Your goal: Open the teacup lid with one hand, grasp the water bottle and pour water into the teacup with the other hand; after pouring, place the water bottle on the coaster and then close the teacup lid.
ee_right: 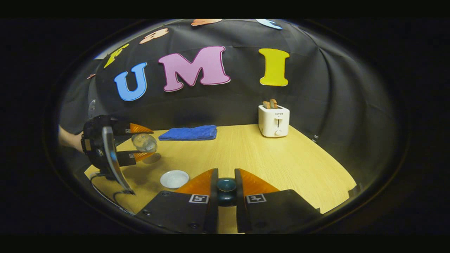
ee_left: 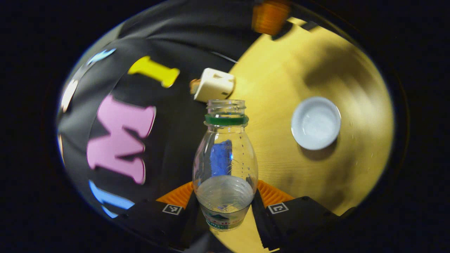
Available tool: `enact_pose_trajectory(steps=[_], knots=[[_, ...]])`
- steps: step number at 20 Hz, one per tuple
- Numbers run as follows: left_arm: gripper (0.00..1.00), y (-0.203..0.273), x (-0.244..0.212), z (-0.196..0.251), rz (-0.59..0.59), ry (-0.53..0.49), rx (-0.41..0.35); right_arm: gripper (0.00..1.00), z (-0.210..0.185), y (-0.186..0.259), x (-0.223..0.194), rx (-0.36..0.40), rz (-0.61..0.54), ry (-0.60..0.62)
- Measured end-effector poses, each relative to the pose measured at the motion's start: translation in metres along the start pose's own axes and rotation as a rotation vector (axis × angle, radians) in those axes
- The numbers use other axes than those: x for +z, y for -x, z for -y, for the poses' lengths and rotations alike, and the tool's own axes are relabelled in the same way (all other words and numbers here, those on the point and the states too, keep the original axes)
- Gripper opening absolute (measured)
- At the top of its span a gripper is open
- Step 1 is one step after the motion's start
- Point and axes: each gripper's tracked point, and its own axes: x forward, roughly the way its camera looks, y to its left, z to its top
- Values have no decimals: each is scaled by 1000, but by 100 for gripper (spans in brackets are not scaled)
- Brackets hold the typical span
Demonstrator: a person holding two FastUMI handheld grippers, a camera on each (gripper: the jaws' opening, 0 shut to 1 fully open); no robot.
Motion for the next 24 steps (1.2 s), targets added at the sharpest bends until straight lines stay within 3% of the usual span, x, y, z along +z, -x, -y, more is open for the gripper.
enact_pose_trajectory(steps=[4, 7, 9, 11, 14, 15, 18, 20, 21, 22, 24], knots=[[73, 20, -3, -49, 31, 445, 72, 19, -15, -7, 17, 34, 2, 35], [73, 28, -17, -84, 53, 779, 85, 19, -33, -14, 29, 70, -1, 36], [73, 29, -33, -91, 81, 1027, 85, 29, -45, -17, 34, 87, 5, 44], [73, 20, -56, -98, 88, 1186, 119, 24, -54, -21, 34, 90, 8, 37], [73, 2, -104, -98, 53, 1270, 157, 24, -67, -29, 31, 93, 10, -12], [73, -3, -105, -105, 56, 1274, 159, 19, -71, -32, 28, 95, 5, -21], [74, -28, -107, -92, 84, 1280, 152, 19, -78, -41, 17, 98, -11, -11], [74, -42, -113, -81, 80, 1268, 151, 29, -85, -45, 8, 109, -29, -10], [74, -51, -114, -74, 71, 1281, 144, 24, -89, -47, 3, 118, -41, -16], [74, -55, -115, -67, 63, 1294, 128, 29, -94, -46, -1, 126, -51, -17], [75, -60, -123, -60, 52, 1299, 127, 19, -101, -46, -6, 137, -57, -7]])
